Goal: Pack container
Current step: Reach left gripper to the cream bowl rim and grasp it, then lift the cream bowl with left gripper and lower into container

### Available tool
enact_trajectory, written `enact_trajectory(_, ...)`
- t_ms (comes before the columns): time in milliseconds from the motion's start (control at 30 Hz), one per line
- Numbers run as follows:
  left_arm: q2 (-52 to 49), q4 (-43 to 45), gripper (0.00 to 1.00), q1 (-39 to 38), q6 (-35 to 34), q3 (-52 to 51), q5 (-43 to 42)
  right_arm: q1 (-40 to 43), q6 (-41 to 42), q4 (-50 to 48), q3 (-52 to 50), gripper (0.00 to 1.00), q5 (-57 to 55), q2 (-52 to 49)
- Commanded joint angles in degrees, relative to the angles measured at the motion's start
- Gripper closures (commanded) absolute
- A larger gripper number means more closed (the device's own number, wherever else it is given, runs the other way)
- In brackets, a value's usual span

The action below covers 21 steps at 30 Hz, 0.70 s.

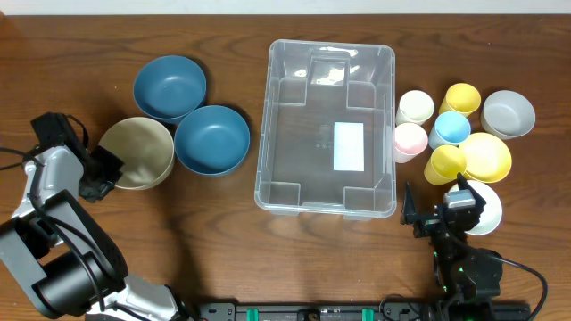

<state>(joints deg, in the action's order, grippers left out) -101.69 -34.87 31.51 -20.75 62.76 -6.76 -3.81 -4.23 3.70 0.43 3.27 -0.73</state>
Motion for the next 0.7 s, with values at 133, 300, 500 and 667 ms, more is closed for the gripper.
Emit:
enact_trajectory(133, -0.17, -0.63, 0.94, 1.70, 0.55, 0.26, -0.07, 0.44, -0.57, 0.20, -0.11, 0.01, 0.39, 0.24)
enact_trajectory(300, 2.14, -2.10, 0.94, 4.20, 0.55, 0.46, -0.09, 0.44, -0.57, 0.20, -0.11, 0.01, 0.39, 0.24)
enact_trajectory(500, 10.23, -3.72, 0.94, 6.43, 0.55, 0.55, -0.11, 0.44, -0.57, 0.20, -0.11, 0.01, 0.39, 0.24)
enact_trajectory(667, 20.52, -3.89, 0.94, 6.27, 0.55, 0.61, -0.15, 0.44, -0.57, 0.20, -0.11, 0.01, 0.39, 0.24)
